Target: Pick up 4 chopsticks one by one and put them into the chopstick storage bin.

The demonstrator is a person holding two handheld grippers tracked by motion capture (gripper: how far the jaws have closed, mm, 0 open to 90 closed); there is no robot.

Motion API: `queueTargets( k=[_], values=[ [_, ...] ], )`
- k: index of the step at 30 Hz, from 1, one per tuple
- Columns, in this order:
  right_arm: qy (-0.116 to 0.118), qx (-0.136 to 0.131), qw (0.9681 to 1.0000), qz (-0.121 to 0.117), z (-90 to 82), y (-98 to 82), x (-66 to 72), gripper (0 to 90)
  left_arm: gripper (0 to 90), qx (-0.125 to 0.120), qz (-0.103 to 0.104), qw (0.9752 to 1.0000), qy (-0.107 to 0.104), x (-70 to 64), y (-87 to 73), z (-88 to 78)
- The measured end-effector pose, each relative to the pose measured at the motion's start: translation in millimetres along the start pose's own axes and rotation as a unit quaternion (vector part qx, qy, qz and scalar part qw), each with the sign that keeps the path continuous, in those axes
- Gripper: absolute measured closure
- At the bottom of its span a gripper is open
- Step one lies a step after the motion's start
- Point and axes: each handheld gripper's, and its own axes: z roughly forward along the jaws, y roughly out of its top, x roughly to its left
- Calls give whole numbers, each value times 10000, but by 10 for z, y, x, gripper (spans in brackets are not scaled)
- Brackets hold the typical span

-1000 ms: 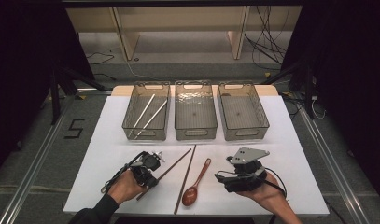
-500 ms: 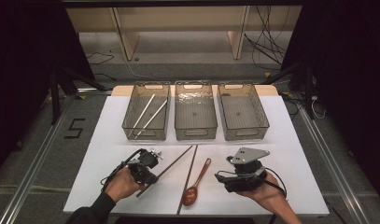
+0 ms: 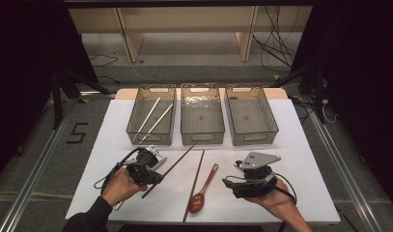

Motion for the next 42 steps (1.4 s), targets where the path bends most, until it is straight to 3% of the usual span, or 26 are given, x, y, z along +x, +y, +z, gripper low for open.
queueTargets(
  k=[12, 25, 32, 42],
  values=[
    [6, -35, 10000, 40, 2, -3, -10, 297, 839, -382, -83, 9992, -74, 130, 102, -230],
    [-11, -66, 10000, 58, -2, -3, -11, 296, 838, -864, -261, 9959, -1, 320, 275, -440],
    [-38, -111, 9999, 89, -7, -4, -16, 295, 839, -1256, -450, 9910, 97, 461, 416, -569],
    [-28, -240, 9995, 202, -25, -3, -36, 276, 838, -1605, -771, 9836, 286, 806, 620, -703]
  ],
)
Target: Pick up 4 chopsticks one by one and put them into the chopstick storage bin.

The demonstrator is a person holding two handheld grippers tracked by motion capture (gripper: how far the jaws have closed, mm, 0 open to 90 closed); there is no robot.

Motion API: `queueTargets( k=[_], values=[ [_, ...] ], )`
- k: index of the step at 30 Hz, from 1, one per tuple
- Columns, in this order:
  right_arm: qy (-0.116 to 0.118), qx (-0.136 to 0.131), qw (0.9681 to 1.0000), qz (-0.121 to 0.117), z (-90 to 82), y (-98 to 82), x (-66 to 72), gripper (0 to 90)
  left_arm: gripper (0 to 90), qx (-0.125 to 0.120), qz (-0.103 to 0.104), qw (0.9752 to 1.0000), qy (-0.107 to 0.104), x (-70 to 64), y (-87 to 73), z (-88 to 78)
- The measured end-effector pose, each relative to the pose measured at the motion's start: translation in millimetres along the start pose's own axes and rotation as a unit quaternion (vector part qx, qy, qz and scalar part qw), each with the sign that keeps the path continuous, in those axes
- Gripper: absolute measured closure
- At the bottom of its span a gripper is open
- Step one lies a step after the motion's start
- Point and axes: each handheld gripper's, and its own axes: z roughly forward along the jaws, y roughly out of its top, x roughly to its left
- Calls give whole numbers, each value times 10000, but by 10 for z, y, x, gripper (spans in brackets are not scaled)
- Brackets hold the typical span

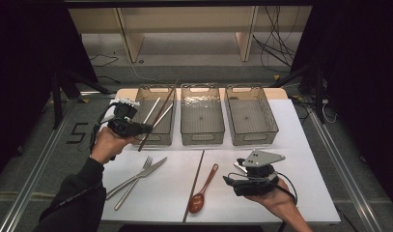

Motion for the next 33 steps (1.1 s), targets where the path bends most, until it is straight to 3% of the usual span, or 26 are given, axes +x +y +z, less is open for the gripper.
queueTargets(
  k=[10, 20, 27, 33],
  values=[
    [10, -70, 9999, 102, -5, 3, -17, 240, 838, -71, -164, 9994, 293, 245, 196, 91],
    [54, -81, 9999, 85, -6, 2, -17, 241, 838, -132, -334, 9971, 676, 447, 334, 308],
    [72, -90, 9999, 83, -4, -1, -23, 241, 837, -164, -474, 9948, 887, 589, 367, 424],
    [78, -77, 9999, 62, -4, -1, -20, 242, 836, -188, -522, 9942, 925, 657, 347, 474]
  ],
)
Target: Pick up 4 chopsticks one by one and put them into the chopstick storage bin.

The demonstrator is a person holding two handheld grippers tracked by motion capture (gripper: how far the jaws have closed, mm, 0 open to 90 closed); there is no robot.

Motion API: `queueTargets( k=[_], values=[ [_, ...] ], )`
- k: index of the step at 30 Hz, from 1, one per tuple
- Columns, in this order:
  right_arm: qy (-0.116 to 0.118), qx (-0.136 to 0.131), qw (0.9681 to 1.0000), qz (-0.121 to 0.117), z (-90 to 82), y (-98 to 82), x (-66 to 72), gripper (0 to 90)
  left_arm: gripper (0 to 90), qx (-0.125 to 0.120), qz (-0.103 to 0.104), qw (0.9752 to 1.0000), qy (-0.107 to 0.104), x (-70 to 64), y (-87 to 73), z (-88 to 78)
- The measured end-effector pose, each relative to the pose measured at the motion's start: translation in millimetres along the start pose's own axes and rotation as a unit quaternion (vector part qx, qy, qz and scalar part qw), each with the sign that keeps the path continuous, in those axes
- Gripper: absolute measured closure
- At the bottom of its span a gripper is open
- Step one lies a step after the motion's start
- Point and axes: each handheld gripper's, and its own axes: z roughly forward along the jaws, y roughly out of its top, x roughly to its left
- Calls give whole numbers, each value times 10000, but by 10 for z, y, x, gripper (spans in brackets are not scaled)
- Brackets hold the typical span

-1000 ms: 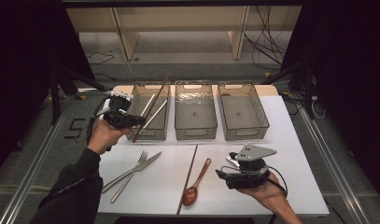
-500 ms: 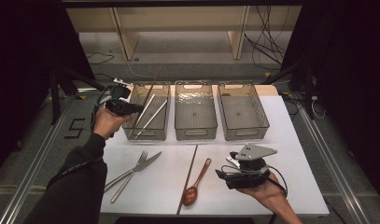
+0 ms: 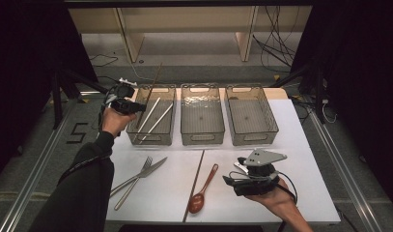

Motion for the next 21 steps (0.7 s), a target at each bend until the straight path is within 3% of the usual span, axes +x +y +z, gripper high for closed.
queueTargets(
  k=[3, 8, 13, 21],
  values=[
    [-8, -2, 10000, -5, 3, 0, 5, 243, 836, -2, -57, 10000, 39, 41, -12, 27],
    [5, 7, 10000, -21, 7, 0, 5, 243, 835, 58, 44, 9998, 176, 90, -17, 82],
    [10, 8, 10000, -30, 9, 1, 7, 243, 834, 139, 31, 9998, 164, 97, -46, 167],
    [12, 6, 10000, -32, 0, -1, 9, 244, 803, 195, -139, 9996, 156, 117, -122, 276]
  ],
)
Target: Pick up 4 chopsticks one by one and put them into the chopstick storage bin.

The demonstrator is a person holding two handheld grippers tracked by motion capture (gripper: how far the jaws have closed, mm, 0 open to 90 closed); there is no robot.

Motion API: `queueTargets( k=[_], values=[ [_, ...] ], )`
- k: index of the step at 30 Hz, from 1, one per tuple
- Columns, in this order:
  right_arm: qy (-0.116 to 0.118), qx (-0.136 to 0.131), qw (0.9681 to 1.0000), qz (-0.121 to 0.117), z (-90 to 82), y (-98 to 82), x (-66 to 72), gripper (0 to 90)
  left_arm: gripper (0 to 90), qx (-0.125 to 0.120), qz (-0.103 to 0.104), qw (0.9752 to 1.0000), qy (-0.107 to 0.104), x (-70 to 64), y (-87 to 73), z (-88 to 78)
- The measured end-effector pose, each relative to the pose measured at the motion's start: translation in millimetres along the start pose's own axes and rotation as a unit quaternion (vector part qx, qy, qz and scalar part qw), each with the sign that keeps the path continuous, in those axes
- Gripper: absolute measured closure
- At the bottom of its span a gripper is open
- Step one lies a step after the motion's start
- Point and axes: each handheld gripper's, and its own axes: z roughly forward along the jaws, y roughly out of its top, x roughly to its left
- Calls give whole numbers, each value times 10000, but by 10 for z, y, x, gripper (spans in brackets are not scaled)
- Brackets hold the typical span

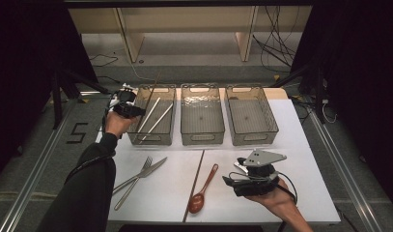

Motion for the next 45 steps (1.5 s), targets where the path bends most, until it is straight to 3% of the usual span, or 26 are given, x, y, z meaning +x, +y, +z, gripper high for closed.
queueTargets(
  k=[6, 9, 11, 19, 22, 28, 35, 45],
  values=[
    [5, -1, 10000, 1, 0, 1, 1, 244, 619, -27, -266, 9996, -58, 0, -16, -92],
    [-7, 7, 10000, 2, 2, 1, -2, 244, 506, -17, -338, 9993, -150, -50, -30, -200],
    [-3, 6, 10000, 2, 3, 2, 2, 245, 462, -134, -390, 9989, -245, -100, -52, -299],
    [-23, 16, 10000, 3, 2, 1, 4, 245, 340, -313, -259, 9976, -561, -394, -340, -605],
    [-36, 19, 10000, -2, 4, 3, 3, 245, 310, -130, -157, 9978, -634, -490, -463, -586],
    [-56, -7, 10000, -27, -2, 13, 13, 247, 258, -165, 66, 9969, -766, -678, -657, -592],
    [-72, -21, 10000, -11, -8, 7, 3, 247, 227, -32, 262, 9948, -988, -925, -825, -578],
    [-66, -5, 10000, -16, -8, 6, 2, 247, 207, 220, 548, 9935, -969, -1223, -1155, -581]
  ],
)
